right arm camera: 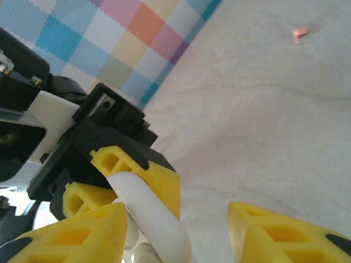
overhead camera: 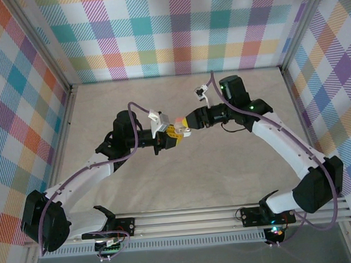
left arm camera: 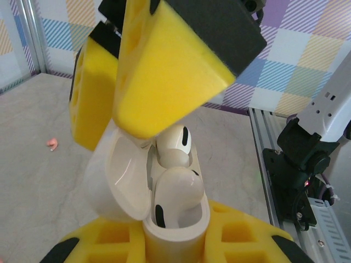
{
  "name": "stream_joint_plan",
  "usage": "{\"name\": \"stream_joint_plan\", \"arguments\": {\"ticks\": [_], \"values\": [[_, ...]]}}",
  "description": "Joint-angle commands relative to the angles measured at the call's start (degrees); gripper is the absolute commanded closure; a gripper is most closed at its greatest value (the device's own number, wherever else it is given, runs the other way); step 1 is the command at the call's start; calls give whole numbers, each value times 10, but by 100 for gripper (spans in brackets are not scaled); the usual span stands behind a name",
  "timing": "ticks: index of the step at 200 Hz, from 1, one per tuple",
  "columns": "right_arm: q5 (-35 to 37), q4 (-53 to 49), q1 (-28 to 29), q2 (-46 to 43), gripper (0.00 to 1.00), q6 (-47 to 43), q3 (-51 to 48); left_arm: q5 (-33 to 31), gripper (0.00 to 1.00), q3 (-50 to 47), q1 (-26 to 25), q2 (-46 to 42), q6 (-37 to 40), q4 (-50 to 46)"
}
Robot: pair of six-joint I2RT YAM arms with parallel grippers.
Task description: Insert the wireless bluetooth earbuds into the charging case
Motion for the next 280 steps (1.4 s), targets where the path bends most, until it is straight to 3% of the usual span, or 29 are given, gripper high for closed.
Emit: {"name": "stream_joint_plan", "arguments": {"ticks": [1,86,229,244,280], "values": [[-122,16,-1,26,53,28,22,-9,100,-4,-5,-18,-4,18],[-179,30,1,-12,55,44,17,-20,100,-15,-5,-16,-19,33],[-168,62,1,-84,54,36,-6,-20,100,-31,-5,-33,-44,36],[-147,55,0,-95,53,23,-9,-18,100,-30,-4,-32,-51,38],[-35,7,0,-117,39,-63,-37,-3,100,-21,-4,-27,-65,38]]}}
